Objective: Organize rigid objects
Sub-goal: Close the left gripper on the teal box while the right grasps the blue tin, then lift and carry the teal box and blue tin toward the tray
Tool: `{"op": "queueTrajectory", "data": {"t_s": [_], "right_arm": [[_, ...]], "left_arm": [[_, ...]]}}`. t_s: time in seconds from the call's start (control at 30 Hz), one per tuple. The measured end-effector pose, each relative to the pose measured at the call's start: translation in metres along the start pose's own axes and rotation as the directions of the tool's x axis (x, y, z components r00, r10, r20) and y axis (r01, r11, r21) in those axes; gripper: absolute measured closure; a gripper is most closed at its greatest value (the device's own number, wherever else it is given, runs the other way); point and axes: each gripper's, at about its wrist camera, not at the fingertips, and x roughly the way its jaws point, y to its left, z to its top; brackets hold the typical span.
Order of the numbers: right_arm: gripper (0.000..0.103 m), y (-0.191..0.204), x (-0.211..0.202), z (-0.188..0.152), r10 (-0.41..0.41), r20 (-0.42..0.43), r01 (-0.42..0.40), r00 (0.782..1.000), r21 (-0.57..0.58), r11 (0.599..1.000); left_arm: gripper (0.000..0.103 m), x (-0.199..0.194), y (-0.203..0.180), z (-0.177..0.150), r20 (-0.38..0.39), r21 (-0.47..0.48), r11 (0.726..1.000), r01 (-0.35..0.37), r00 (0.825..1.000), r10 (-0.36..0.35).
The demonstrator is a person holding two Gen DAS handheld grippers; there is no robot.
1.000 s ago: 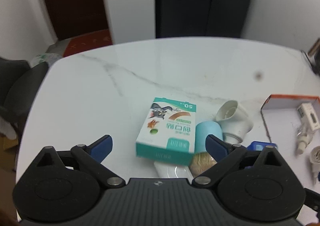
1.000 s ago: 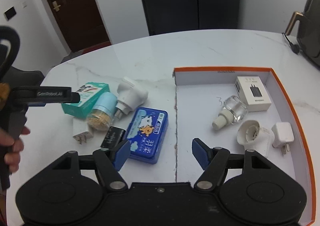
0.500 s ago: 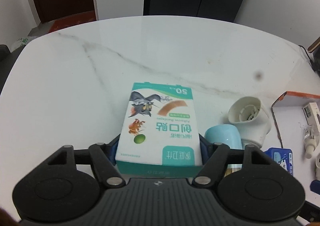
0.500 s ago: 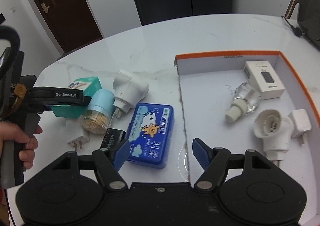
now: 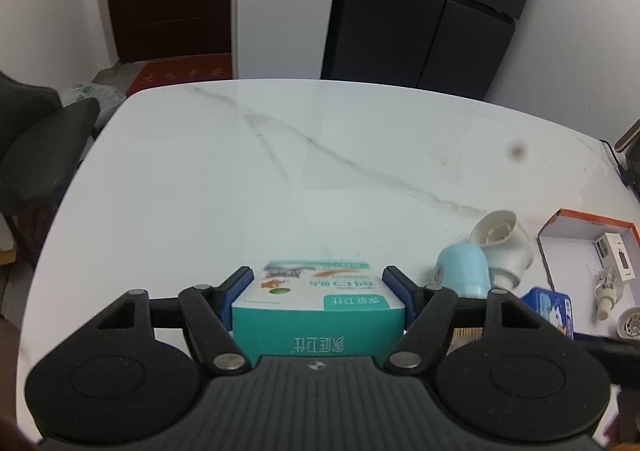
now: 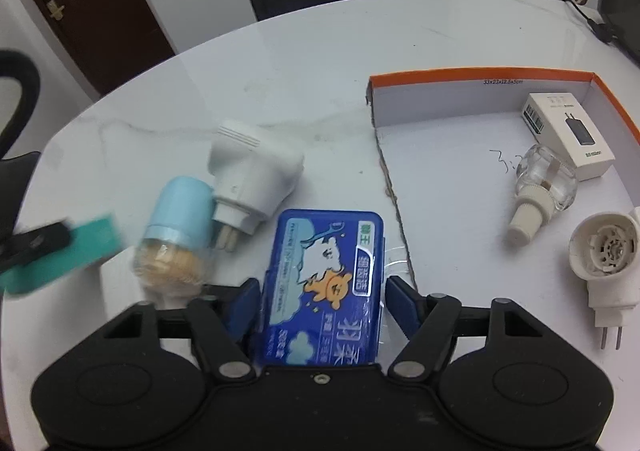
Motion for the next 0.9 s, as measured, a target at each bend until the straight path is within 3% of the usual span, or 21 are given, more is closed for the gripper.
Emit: {"op": "queueTrajectory", "data": {"t_s": [0.27,0.57,0.9], "right_arm": [[0.029,0.011,-0.019,-0.009,-0.015,0.061,0.02,0.998,-0.089,0.996],[0.029,0.023,-0.089,-0.02,0.143,0.113,-0.121,0.983,-0.181,0.976],[0.029,0.014,-0.133,-0.027,0.22,0.138,-0.179,0.966,-0.256,0.95]], "left_arm": [[0.031,-0.023,-0.007,-0.023,0.033,-0.021,1.0,-0.018,0.999,0.018],[0.031,-0.055,-0.025,-0.033,0.078,-0.075,0.997,-0.008,0.997,0.014],[0.031,-0.077,-0.071,-0.04,0.113,-0.061,0.998,-0.008,0.993,0.015]]}}
